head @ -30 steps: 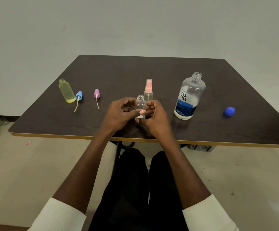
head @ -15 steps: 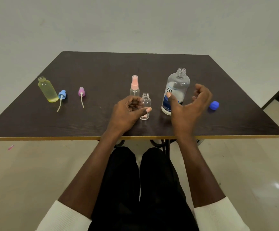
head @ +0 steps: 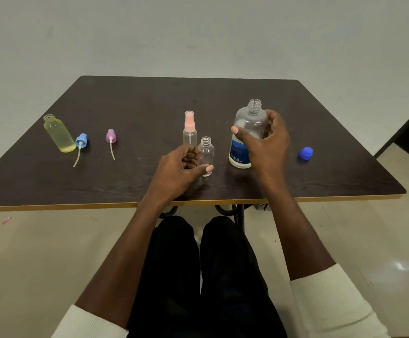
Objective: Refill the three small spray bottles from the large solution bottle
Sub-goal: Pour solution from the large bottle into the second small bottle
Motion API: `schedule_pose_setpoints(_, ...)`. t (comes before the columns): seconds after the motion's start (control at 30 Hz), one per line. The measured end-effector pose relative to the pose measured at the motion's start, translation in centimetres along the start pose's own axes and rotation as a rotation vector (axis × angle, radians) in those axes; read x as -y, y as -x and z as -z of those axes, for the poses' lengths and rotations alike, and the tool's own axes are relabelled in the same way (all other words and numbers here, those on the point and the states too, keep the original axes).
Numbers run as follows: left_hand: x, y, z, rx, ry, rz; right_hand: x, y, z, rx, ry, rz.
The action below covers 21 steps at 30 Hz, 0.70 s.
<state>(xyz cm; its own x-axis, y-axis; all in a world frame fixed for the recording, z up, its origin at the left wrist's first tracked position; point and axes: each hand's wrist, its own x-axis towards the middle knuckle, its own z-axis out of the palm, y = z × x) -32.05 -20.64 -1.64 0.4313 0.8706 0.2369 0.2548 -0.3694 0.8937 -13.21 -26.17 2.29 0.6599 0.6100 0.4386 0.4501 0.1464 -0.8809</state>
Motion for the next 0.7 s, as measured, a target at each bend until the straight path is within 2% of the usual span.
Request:
schedule_pose_setpoints(0.3, 0.0, 0.2, 0.1, 0.004, 0.019, -0.029, 1.8, 0.0, 1.6, 0.304, 0.173, 0.144)
schedule_pose_setpoints(0.7, -0.7, 0.3, -0.1, 0.003, 0.046, -0.078, 2.9, -0.7, 3.0, 0.522, 0.483, 0.283)
